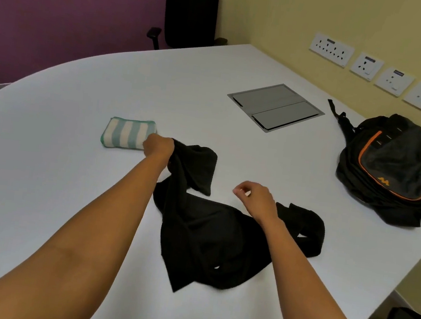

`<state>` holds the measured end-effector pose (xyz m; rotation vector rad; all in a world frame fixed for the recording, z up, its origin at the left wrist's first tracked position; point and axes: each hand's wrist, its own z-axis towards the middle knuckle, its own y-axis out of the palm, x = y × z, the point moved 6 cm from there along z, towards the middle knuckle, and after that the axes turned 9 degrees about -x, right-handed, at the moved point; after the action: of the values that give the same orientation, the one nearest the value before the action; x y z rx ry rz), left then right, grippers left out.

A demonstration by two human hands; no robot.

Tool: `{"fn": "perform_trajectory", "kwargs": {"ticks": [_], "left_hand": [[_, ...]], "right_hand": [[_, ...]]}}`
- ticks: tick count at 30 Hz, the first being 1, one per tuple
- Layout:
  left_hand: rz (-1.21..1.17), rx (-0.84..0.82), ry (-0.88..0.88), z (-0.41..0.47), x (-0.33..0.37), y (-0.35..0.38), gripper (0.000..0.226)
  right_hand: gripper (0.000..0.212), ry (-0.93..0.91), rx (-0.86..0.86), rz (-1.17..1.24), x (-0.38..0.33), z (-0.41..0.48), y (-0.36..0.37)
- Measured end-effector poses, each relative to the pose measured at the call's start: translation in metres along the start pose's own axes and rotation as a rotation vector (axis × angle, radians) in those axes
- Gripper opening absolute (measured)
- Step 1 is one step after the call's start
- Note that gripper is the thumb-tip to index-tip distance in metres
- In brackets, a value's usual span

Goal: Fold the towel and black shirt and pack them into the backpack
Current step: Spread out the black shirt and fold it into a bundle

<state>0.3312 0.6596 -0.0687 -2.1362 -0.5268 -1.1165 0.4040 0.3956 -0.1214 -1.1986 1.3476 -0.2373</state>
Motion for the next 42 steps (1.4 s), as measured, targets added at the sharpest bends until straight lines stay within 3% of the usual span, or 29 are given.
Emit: {"fn": "perform_trajectory", "kwargs": {"ticks": [3, 5, 9, 11, 13, 15, 18, 22, 26, 28, 30, 32, 35, 38, 42], "left_hand": [[-0.231, -0.077, -0.048, -0.011, 0.015, 0.016, 0.027], [-0.3, -0.091, -0.052, -0.015, 0.022, 0.028, 0.023], [-0.448, -0.05, -0.059, -0.018, 0.038, 0.043, 0.024], [-0.502, -0.016, -0.048, -0.019, 0.046, 0.043, 0.028], [-0.514, 0.036, -0.03, -0.015, 0.051, 0.038, 0.031], [-0.512, 0.102, -0.027, -0.009, 0.05, 0.03, 0.032], [-0.524, 0.207, -0.033, 0.003, 0.047, 0.015, 0.031], [-0.55, 0.222, -0.013, 0.011, 0.048, 0.016, 0.03], [-0.723, 0.238, -0.016, 0.011, 0.053, 0.02, 0.03], [-0.758, 0.244, -0.013, 0.019, 0.053, 0.018, 0.031], [-0.606, 0.255, 0.006, 0.03, 0.049, 0.015, 0.031], [-0.47, 0.272, 0.056, 0.042, 0.042, 0.015, 0.028], [-0.258, 0.156, 0.149, 0.057, 0.032, 0.029, 0.032], [-0.071, 0.089, 0.222, 0.061, 0.013, 0.046, 0.034], [0.099, 0.127, 0.214, 0.049, -0.032, 0.066, 0.034]], "right_hand": [[0.029, -0.107, -0.107, 0.356, -0.04, -0.006, 0.011], [0.04, -0.138, -0.253, 0.467, -0.068, -0.013, 0.033], [0.069, -0.134, -0.561, 0.262, -0.073, -0.019, 0.072], [0.055, -0.091, -0.705, 0.17, -0.052, -0.024, 0.08], [0.024, 0.008, -0.84, 0.206, -0.031, -0.028, 0.074], [0.008, 0.119, -0.882, 0.267, -0.016, -0.024, 0.039], [0.011, 0.144, -0.741, 0.096, -0.012, -0.001, -0.054], [0.025, 0.115, -0.328, -0.349, -0.038, 0.052, -0.166], [0.028, 0.029, 0.217, -0.555, -0.088, 0.099, -0.203], [0.03, -0.07, 0.357, -0.517, -0.099, 0.113, -0.191], [0.03, -0.158, 0.296, -0.412, -0.089, 0.132, -0.164], [0.034, -0.188, 0.087, -0.292, -0.065, 0.153, -0.128], [0.052, -0.178, -0.185, -0.262, -0.03, 0.164, -0.079], [0.05, -0.153, -0.12, -0.168, 0.002, 0.157, -0.061], [0.049, -0.032, -0.092, -0.189, 0.051, 0.131, -0.04]]}}
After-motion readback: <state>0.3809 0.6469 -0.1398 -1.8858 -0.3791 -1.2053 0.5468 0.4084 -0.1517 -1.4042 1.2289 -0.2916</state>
